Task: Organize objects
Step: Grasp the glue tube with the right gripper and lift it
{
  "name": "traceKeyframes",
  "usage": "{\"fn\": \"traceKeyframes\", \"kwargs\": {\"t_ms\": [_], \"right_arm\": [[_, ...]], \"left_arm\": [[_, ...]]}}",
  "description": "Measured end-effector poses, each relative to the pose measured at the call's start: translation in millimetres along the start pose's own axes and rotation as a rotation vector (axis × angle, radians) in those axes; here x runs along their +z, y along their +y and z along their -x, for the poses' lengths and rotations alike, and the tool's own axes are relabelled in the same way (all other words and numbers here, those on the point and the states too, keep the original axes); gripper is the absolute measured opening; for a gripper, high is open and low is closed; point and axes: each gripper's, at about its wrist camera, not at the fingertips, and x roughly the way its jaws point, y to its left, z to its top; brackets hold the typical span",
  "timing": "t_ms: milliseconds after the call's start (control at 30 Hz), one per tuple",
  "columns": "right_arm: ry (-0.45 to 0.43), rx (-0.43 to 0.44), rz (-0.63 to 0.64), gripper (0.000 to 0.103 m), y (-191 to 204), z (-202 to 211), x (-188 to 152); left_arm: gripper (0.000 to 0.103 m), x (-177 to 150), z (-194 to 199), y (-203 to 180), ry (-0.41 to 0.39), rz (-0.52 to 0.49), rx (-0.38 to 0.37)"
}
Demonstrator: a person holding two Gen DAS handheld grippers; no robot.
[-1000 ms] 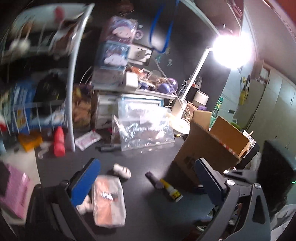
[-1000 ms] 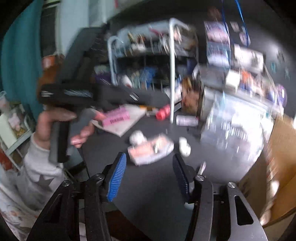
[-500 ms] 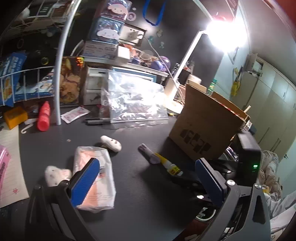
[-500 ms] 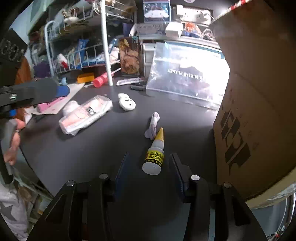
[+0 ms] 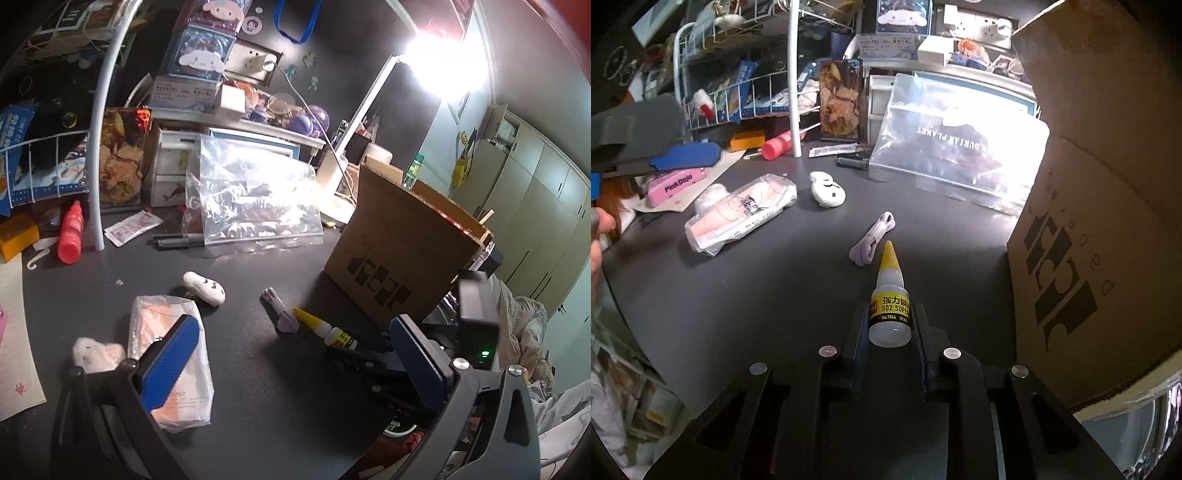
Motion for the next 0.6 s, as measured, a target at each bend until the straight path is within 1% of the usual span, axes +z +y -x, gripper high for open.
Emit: {"fn": "traceKeyframes", "kwargs": {"t_ms": [67,133,233,333,367,400,433,500,533,600], "right_arm": [[-0.017,0.01,0.0,0.017,1.3,3.6,0.8],[-0.045,0.038,-0.001,0.017,2.6,11.2,3.3],[-0.09,0.116,0.011,0.017,6.5,26.6,12.6],[-0.134,0.175,0.046,0.017,12.7,40.7,25.4],[-0.148,0.189,0.06,0.017,15.1,44.4,29.2],[-0.166,0.199,0.08,0.017,18.0,49.0,33.9],[-0.182,0.198,0.1,0.017,20.6,53.4,38.0],[-0.209,0.198,0.139,0.017,25.6,61.0,45.4],[-0.217,0.202,0.152,0.017,27.0,63.5,49.0],[-0.234,0.21,0.178,0.017,29.6,69.1,57.1]], "left_arm": [[0.103,-0.4,-5.7,-1.3,0.019,0.0,-0.008],[0.103,0.2,-11.9,-3.4,0.037,0.004,-0.037],[0.102,3.6,-16.5,-6.3,0.046,0.011,-0.067],[0.101,10.8,-17.9,-7.1,0.047,0.033,-0.12],[0.097,13.5,-17.2,-7.2,0.044,0.04,-0.142],[0.09,16.0,-16.4,-7.0,0.043,0.047,-0.159],[0.087,19.1,-15.3,-7.0,0.042,0.057,-0.172],[0.074,25.2,-11.9,-6.7,0.036,0.066,-0.183],[0.07,29.1,-9.1,-7.3,0.031,0.066,-0.195],[0.053,34.5,-4.2,-7.5,0.021,0.071,-0.214]]}}
